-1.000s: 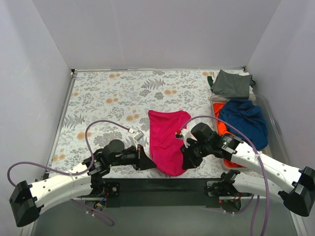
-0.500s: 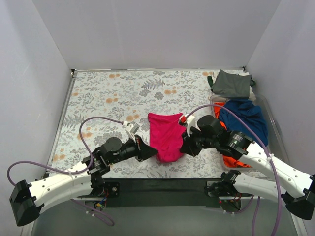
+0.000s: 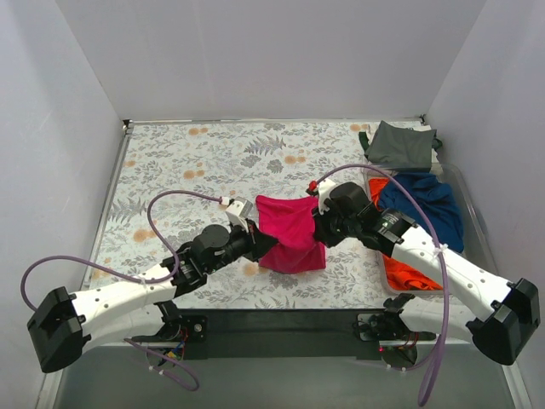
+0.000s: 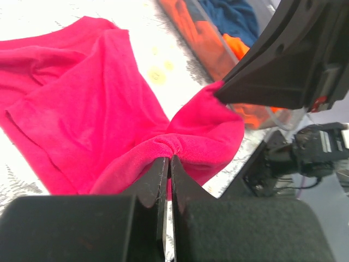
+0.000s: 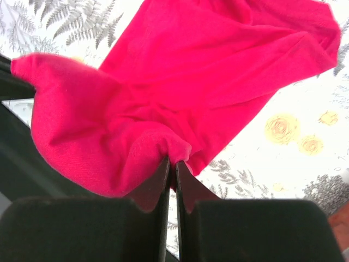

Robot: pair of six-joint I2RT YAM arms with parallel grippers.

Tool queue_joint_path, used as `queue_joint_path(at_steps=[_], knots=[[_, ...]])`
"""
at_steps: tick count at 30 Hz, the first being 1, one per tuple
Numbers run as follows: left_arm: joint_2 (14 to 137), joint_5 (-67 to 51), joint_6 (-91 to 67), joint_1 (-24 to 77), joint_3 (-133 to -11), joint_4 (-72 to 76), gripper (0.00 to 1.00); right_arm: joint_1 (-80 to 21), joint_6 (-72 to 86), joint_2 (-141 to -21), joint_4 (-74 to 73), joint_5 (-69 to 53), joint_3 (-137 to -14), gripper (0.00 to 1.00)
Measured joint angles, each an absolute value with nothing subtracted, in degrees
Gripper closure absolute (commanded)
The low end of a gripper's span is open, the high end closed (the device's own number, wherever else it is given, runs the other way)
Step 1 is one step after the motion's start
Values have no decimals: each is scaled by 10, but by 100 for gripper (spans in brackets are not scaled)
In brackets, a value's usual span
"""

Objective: Fold and stack the t-shirts
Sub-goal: Fold the tshirt

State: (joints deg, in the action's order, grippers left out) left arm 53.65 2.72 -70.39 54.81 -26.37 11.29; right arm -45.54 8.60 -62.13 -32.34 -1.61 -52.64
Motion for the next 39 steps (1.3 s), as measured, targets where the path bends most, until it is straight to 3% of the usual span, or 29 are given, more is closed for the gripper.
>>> queue_joint_path(at_steps=[16,39], knots=[[618,-19,-674,423,-286,172,100,-378,52,-713,-288,-17,-591,99],[849,-107,-671,314,-365,268,100,-299,25,-897,-251,-49,-670,99]])
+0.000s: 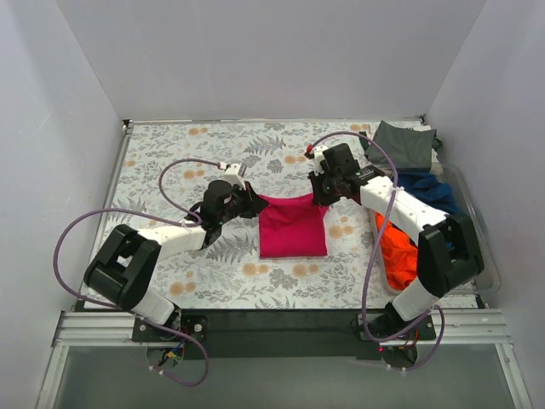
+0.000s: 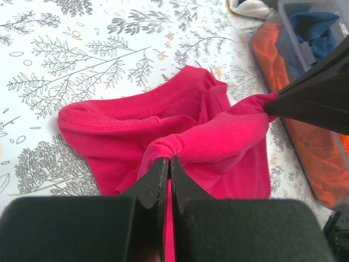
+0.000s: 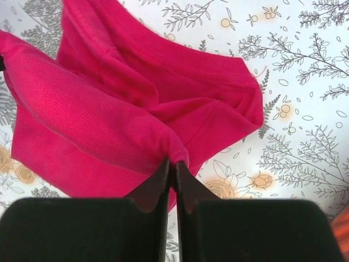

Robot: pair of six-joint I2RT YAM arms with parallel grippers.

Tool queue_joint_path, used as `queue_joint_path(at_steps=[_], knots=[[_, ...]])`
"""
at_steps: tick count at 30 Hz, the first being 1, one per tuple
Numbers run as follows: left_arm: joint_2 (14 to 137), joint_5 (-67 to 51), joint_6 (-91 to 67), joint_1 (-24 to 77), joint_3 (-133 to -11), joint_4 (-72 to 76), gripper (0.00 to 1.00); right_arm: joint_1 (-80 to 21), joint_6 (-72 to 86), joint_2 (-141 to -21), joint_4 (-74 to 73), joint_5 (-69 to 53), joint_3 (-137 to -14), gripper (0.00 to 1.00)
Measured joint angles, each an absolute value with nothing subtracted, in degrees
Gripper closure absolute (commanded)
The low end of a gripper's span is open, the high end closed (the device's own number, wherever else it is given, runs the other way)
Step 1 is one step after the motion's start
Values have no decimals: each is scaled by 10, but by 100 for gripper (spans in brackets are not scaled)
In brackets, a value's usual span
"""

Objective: Fold and stack the t-shirts
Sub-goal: Fold the tshirt

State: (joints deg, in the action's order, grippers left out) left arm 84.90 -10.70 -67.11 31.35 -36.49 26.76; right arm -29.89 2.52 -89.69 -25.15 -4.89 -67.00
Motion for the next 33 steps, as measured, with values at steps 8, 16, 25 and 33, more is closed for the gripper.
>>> queue_joint_path(at_steps=[8,16,25,33], knots=[[952,-128,-668,294,-417,283,100,-278,21,-966,-249,-51,-709,99],[977,-79,-655,256,-496,240,35,-253,15,-1009,-242,-38,-782,36],[900,-7,-658,241,-514,180,9,-246,19,-919,-228,-16,-760,20],[820,-57,-702,246,-433,178,8,-244,61,-777,-206,-47,-612,13]])
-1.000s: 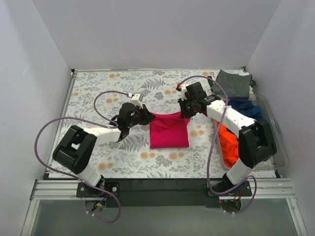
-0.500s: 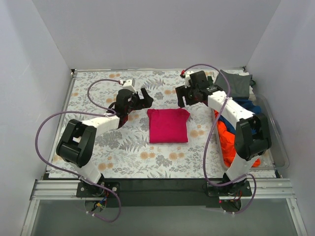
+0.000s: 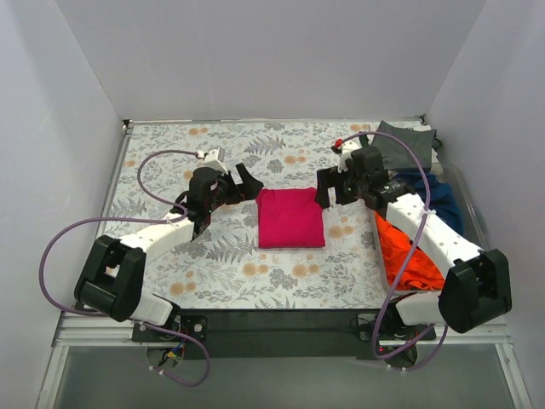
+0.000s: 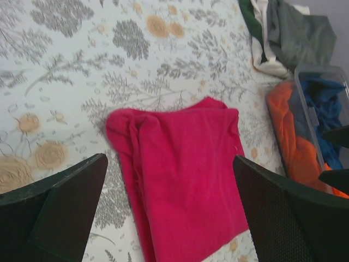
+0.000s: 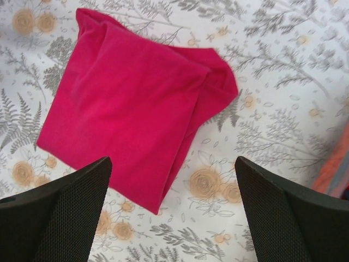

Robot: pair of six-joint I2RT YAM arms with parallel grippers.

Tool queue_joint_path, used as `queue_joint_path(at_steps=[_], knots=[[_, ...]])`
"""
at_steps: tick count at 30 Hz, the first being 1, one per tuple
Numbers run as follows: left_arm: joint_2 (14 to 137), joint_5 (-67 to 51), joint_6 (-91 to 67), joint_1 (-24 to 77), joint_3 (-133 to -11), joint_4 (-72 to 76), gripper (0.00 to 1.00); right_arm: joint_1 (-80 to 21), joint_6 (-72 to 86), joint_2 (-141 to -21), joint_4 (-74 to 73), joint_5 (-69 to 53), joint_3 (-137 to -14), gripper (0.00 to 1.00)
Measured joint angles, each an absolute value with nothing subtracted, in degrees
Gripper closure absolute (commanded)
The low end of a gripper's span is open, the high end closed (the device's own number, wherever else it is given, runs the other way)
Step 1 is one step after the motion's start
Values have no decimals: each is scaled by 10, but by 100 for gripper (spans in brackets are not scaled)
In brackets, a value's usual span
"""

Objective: Fold and stack the t-shirts
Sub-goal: Fold the tshirt, then neatly place the folded tshirt to the corner

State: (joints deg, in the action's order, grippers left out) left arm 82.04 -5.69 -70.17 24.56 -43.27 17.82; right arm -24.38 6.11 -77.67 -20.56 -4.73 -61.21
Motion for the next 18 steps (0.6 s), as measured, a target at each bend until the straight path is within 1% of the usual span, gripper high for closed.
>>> queue_joint_path(at_steps=[8,18], knots=[[823,-107,-739,272,-376,168,9,-219,116,-746,-155,-123,-499,12],[895,-125,-758,285,-365,194,12,-204,171,-784,-62,-186,-449,12]])
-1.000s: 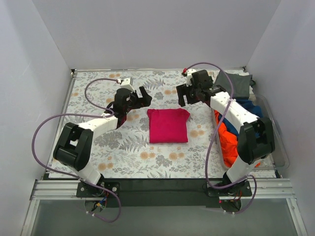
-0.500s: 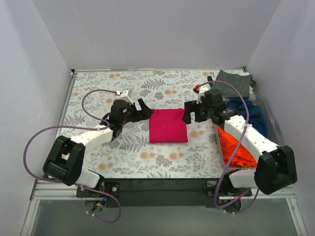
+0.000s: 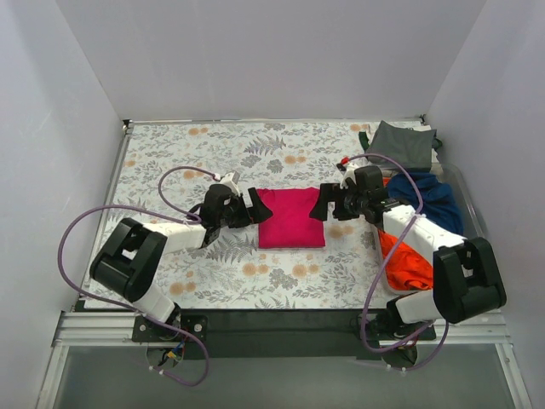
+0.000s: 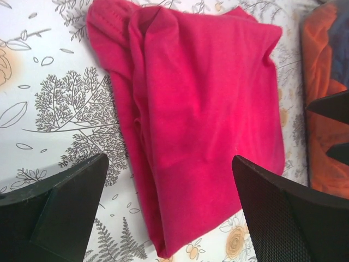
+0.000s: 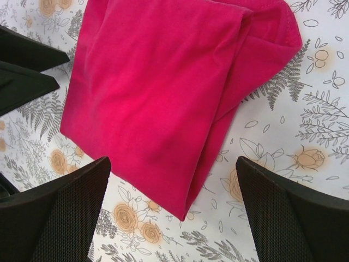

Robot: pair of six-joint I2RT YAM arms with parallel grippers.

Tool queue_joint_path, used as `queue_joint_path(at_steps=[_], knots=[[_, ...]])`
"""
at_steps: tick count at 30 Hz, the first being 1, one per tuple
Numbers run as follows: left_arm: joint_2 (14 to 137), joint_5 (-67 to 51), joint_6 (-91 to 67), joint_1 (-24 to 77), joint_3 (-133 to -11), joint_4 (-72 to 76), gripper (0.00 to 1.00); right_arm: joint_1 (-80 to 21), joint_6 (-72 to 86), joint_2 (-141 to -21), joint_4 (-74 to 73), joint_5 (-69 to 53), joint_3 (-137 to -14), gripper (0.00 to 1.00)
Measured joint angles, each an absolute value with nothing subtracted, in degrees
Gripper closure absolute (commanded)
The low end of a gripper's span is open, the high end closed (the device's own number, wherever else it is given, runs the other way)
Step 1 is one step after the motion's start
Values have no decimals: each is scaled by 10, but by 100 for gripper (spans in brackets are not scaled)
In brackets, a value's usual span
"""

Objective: Fold and stack the t-shirts
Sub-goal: Neatly place the folded tshirt to the corner

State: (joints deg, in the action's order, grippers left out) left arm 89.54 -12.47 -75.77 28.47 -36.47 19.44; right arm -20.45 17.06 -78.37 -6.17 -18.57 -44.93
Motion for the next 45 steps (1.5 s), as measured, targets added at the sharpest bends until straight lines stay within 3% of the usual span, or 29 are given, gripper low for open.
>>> queue_joint_path(at_steps=[7,11,21,25,34,41,45], knots=[[937,-124,-759,294,-374,206,16,-199,190,-840,-14,-201,-448,13],[946,-119,-758,298,-381,206,25,-199,197,-875,3,-204,-448,16],[950,-95,-754,308,-391,185,35,-204,209,-910,24,-208,-441,16],[952,-93,-754,310,-391,179,46,-219,218,-926,59,-213,-441,17],[966,-89,-754,321,-399,176,55,-260,243,-941,113,-212,-436,18],[981,-88,-754,332,-413,179,57,-309,268,-974,165,-214,-448,23],[981,-86,-754,333,-413,180,58,-320,274,-993,185,-215,-457,37]])
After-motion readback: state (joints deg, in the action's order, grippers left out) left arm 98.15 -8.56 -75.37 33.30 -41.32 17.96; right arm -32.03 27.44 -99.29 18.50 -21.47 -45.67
